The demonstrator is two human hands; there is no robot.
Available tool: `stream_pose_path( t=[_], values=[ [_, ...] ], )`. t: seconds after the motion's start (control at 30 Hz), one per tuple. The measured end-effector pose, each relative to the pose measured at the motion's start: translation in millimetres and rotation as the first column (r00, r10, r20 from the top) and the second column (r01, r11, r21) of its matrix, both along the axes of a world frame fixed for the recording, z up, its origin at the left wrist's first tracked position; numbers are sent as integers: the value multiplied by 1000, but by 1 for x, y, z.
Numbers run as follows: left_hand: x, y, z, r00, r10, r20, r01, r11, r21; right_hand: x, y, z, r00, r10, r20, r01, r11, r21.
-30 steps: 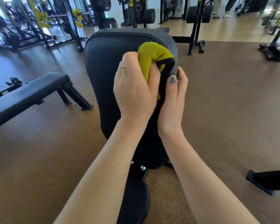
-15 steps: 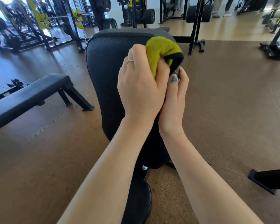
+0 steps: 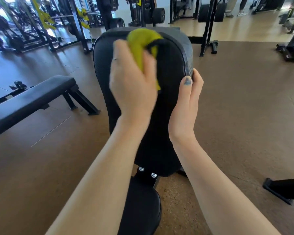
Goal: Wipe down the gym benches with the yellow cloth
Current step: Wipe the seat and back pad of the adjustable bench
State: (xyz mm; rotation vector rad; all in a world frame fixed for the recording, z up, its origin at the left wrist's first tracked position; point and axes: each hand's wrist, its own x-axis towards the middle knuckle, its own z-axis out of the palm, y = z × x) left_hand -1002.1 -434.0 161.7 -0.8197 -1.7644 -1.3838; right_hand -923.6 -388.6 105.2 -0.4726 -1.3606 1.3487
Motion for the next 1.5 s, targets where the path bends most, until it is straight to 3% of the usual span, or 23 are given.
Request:
stream_pose_path(
  t=[0.07, 0.13, 0.2, 0.27, 0.3, 0.4, 0.5, 0.57, 0.67, 0.77, 0.83, 0.9, 0.97, 1.07, 1.2, 1.37, 1.43, 1.5],
  values=[
    [13, 7, 7, 992, -30, -125, 23, 998, -50, 0, 0, 0, 1000, 17, -18, -17, 1000, -18],
    [8, 5, 14, 990, -39, -134, 32, 998, -55, 0, 1, 0, 999, 23, -22, -23, 1000, -18],
    [-16, -2, 21, 999, 35, 39, -35, 999, 11, 1, 1, -1, 1000, 24, -15, -24, 1000, -12],
    [-47, -15, 25, 939, 99, 328, -138, 986, 96, 1, 0, -2, 1000, 31, -2, -31, 999, -11],
    [-56, -21, 24, 909, 123, 397, -175, 980, 97, 2, 0, -2, 1000, 22, 6, -21, 1000, -5],
    [-39, -19, 10, 957, 144, 253, -158, 987, 35, -1, 2, -3, 999, -24, 26, 23, 999, 32],
    [12, -3, -11, 1000, 16, -5, -17, 998, -56, 0, 2, -2, 1000, -22, 11, 22, 999, 41],
    [18, 0, -16, 996, -33, -79, 26, 996, -81, 1, 2, -3, 1000, -13, -8, 14, 999, 38],
    [-3, -8, -17, 995, 23, 98, -22, 1000, -18, 1, 2, -3, 1000, -8, -8, 8, 1000, 27],
    [-35, -21, -33, 896, 77, 438, -141, 983, 116, 1, 0, -4, 1000, -5, 26, 4, 999, 35],
    [-39, -24, -42, 850, 92, 518, -204, 965, 164, -1, 0, -4, 999, -28, 43, 26, 998, 57],
    [-21, -16, -47, 886, 108, 451, -188, 973, 135, -3, 1, -5, 997, -61, 45, 58, 996, 68],
    [10, -7, -54, 966, 23, 257, -33, 999, 34, -4, 3, -4, 995, -91, 32, 88, 993, 79],
    [30, -1, -62, 990, -80, 117, 83, 996, -22, 1, 3, -2, 998, -56, 12, 55, 996, 67],
    [-3, -14, -66, 981, 13, 195, -9, 1000, -24, 2, 4, -3, 1000, -12, 19, 11, 999, 34],
    [-50, -34, -77, 878, 128, 461, -173, 983, 56, -3, 2, -4, 998, -44, 51, 42, 998, 52],
    [-36, -27, -78, 888, 114, 445, -164, 983, 76, -5, 2, -5, 997, -62, 45, 60, 997, 52],
    [-3, -18, -82, 938, 34, 344, -53, 997, 48, -5, 2, -5, 995, -94, 31, 92, 994, 65]
  ],
)
